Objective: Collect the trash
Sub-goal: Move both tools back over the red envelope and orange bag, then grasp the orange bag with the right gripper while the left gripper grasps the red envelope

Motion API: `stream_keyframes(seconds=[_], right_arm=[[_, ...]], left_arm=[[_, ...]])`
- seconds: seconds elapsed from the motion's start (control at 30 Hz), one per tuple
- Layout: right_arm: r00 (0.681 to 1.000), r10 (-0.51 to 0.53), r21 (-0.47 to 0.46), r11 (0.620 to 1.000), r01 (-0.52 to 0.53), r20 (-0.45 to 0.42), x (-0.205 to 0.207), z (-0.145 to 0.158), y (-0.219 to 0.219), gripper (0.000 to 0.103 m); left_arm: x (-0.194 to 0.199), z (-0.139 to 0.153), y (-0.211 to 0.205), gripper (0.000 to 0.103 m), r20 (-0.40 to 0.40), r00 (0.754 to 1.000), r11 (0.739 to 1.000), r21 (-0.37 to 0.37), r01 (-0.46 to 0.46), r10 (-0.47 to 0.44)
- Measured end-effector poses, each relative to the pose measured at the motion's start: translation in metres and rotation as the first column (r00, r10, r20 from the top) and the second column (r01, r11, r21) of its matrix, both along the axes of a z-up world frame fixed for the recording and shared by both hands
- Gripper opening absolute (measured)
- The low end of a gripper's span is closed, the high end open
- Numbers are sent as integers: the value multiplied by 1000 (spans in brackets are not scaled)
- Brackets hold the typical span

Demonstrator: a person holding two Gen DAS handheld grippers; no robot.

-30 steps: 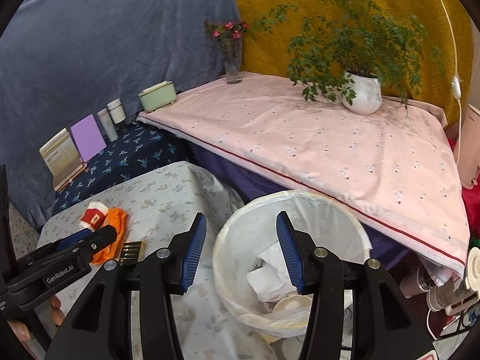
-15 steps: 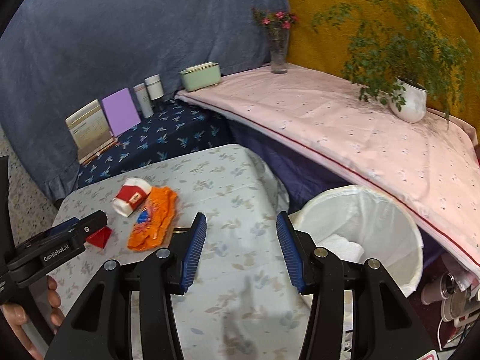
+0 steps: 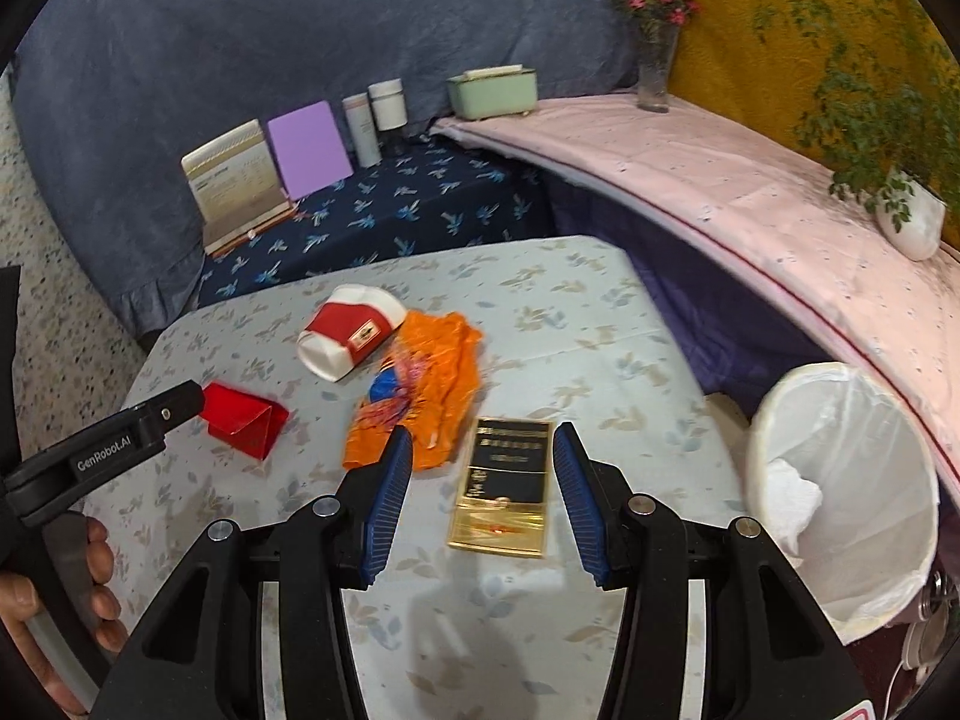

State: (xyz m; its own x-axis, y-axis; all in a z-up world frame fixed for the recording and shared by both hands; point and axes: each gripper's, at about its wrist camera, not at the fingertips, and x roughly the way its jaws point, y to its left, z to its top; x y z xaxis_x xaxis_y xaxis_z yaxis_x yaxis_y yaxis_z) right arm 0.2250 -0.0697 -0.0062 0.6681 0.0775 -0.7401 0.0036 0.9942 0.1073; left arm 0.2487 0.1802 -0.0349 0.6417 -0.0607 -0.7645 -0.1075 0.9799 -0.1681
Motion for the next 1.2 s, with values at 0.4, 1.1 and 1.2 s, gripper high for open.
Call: stream_keyframes(seconds=[0.4,1.1,1.2], right_arm=[[996,33,12,999,-32,-84,52,-49,39,48],[989,46,12,999,-44,-142,73,-83,44,18],[993,35,21,999,-33,-110,68,-68,40,18]], left_arm=[[43,-36,38,85,-122,988,989,-101,-107,94],[48,-45,23,4,-135,991,985,-174,-23,-1],[43,-33,18,2,-114,993,984,-176,-7,-14]])
